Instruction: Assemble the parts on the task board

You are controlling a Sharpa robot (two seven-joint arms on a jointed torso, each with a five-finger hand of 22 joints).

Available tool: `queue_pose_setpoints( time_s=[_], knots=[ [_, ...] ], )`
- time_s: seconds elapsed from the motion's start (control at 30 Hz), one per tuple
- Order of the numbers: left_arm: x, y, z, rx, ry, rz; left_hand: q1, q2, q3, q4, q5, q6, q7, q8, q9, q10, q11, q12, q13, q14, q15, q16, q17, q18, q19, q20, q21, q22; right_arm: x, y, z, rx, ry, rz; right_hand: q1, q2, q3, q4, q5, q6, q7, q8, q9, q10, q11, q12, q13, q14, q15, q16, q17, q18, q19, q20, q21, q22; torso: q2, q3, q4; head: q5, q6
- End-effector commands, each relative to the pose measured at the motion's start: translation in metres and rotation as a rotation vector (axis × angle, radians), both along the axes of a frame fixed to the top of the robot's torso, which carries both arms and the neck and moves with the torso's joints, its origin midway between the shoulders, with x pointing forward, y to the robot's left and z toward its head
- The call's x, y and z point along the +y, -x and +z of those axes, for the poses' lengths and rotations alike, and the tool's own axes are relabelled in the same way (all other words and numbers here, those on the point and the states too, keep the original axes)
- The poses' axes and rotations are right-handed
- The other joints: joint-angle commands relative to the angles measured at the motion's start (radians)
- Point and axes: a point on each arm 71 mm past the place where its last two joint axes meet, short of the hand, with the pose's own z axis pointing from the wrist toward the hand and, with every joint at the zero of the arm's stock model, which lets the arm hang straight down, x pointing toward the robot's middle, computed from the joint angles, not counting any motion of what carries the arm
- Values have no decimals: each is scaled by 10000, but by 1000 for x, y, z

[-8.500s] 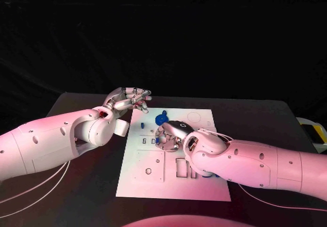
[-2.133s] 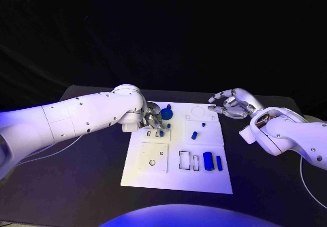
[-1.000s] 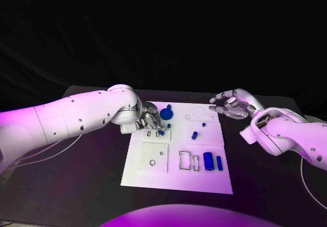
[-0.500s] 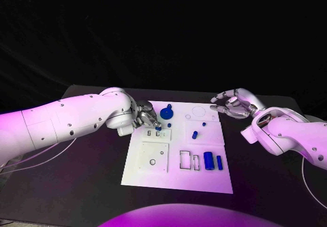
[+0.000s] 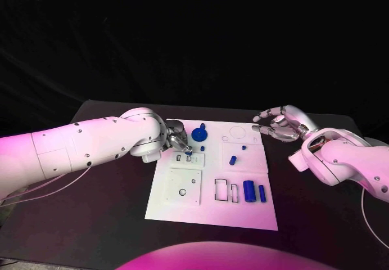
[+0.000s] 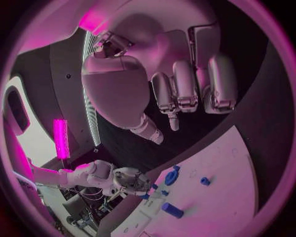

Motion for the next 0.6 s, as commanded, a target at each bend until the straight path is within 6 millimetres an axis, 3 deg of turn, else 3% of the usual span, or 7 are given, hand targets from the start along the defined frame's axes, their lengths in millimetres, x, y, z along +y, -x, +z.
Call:
queue_pose_setpoints(
  time_s=[0.03,0.6],
  knots=[
    [-3,0,-1,-430,-423,-242,-79,38,2077,-2041,49,176,-96,68,146,104,-8,58,28,1058,-70,33,2633,-129,59,8,64,206,1,1,-1,43,0,92,-123,39,-22,102,44,-34,-13,83,23,282,-36,2,1666,1044,-35,42,2634,161,612,-13,-29,2050,17,-6,-8,16,0],
    [-6,5,-8,-22,-809,-683,-119,34,2084,-2049,111,192,-106,84,172,111,-18,47,9,1058,-79,33,2633,-139,81,3,82,253,1,1,-1,68,3,94,-123,39,-22,102,44,-34,-13,83,23,282,-36,2,1666,1044,-35,42,2634,161,612,-13,-29,2050,20,-20,-5,17,-76]
  ],
)
